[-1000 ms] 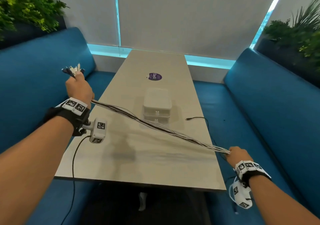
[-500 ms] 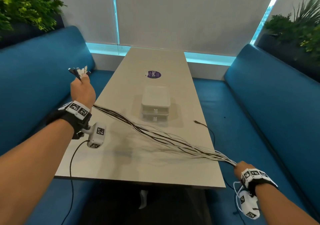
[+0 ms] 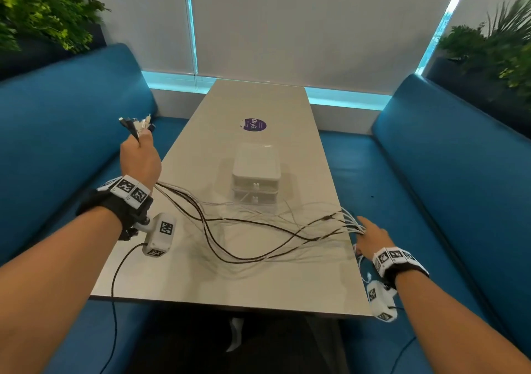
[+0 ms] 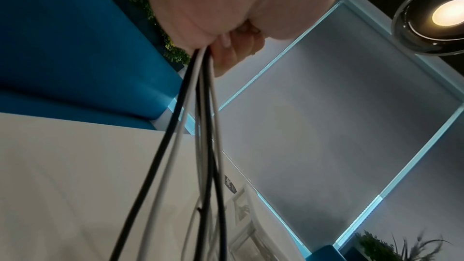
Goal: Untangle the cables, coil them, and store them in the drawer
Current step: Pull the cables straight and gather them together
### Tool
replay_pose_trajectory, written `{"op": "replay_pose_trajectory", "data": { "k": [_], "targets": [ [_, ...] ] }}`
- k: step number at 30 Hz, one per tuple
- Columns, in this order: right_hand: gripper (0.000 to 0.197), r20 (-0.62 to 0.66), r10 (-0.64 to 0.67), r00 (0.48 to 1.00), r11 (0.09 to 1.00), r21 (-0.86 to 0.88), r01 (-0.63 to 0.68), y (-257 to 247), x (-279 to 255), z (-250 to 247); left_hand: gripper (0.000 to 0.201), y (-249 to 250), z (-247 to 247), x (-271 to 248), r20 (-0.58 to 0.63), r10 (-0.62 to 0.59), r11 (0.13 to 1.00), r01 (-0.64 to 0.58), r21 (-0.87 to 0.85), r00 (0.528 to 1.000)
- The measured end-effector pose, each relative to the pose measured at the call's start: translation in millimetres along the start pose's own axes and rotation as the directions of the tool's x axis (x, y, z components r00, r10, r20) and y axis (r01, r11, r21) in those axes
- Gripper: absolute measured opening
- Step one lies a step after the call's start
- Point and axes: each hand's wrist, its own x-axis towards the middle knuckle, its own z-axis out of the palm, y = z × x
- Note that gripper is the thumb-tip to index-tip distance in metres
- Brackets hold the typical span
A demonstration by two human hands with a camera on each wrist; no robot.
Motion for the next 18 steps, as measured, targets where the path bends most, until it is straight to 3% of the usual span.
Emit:
{"op": "replay_pose_trajectory", "data": {
  "k": [3,6,11,15,18],
  "targets": [
    [0.061,0.01,-0.025,1.0,1.0,-0.017,0.025,-19.7,6.3,-2.0,0.039,-0.5,4.7,-5.4,0.015,0.002,1.0,-0.002,0.01,1.0],
    [0.063,0.014,-0.023,1.0,0.99,-0.14,0.024,-32.0,8.5,-4.9,0.039,-0.3,11.6,-12.3,0.035,0.032,0.998,-0.034,0.054,0.999],
    [0.078,0.096,-0.174,0.98,0.897,-0.395,0.198,-55.9,10.2,-8.0,0.041,0.8,19.3,-21.9,0.045,0.056,0.995,-0.06,0.082,0.997],
    [0.055,0.164,-0.168,0.972,0.888,-0.404,0.221,-64.0,18.6,-8.8,0.041,-1.7,20.5,-21.9,0.059,0.048,0.996,-0.053,0.077,0.997],
    [0.04,0.121,-0.132,0.984,0.889,-0.424,0.172,-67.2,14.4,-7.3,0.042,-2.0,21.5,-22.7,0.052,0.05,0.996,-0.054,0.073,0.997]
  ]
}}
